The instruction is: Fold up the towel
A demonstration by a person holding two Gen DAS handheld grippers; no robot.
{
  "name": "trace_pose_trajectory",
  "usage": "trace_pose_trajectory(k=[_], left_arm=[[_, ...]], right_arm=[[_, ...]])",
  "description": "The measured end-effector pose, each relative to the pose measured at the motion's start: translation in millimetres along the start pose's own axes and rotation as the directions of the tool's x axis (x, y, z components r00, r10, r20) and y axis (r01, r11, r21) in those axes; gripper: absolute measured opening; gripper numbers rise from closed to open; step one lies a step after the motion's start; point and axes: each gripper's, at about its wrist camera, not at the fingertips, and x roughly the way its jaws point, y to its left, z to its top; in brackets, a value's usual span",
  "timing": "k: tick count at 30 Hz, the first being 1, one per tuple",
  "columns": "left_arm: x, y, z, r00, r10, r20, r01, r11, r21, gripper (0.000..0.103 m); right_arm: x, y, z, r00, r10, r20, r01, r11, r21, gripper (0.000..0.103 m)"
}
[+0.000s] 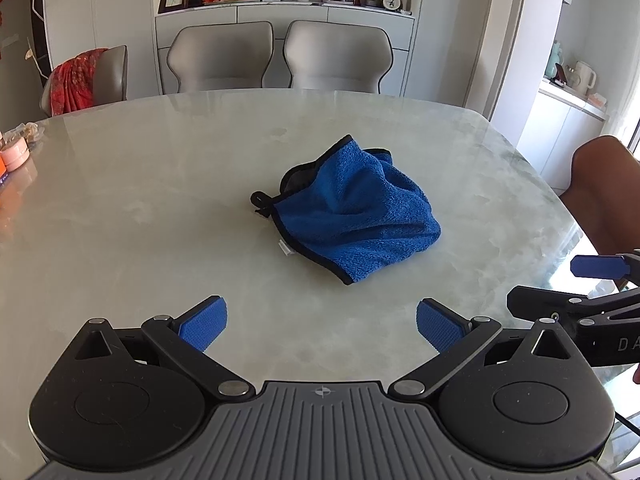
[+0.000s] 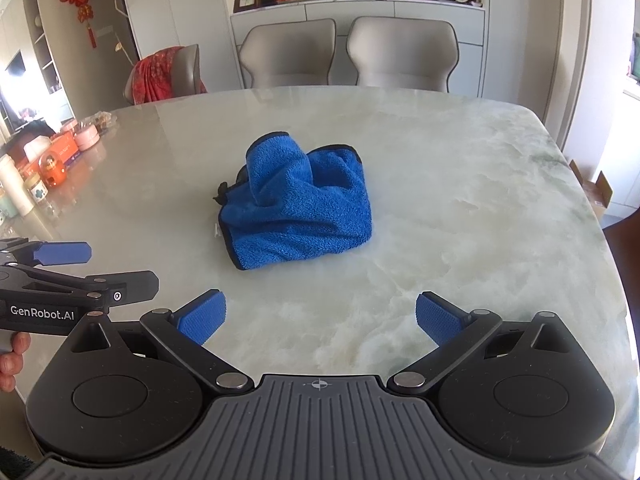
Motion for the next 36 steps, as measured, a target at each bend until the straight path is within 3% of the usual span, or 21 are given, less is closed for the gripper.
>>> trace_pose_trajectory(k=[22, 36], left_arm=[[34, 12, 15, 0.998, -0.016, -0.062, 0.015, 1.000, -0.004, 0.103], [69, 30, 44, 0.998, -0.060, -0.002, 0.060, 0.993, 0.102, 0.103]], right_arm=[[35, -17, 23, 0.998, 0.034, -0.057, -0.034, 0.999, 0.002, 0.102], [79, -19, 92, 0.989, 0.148, -0.018, -0.148, 0.987, -0.055, 0.099]])
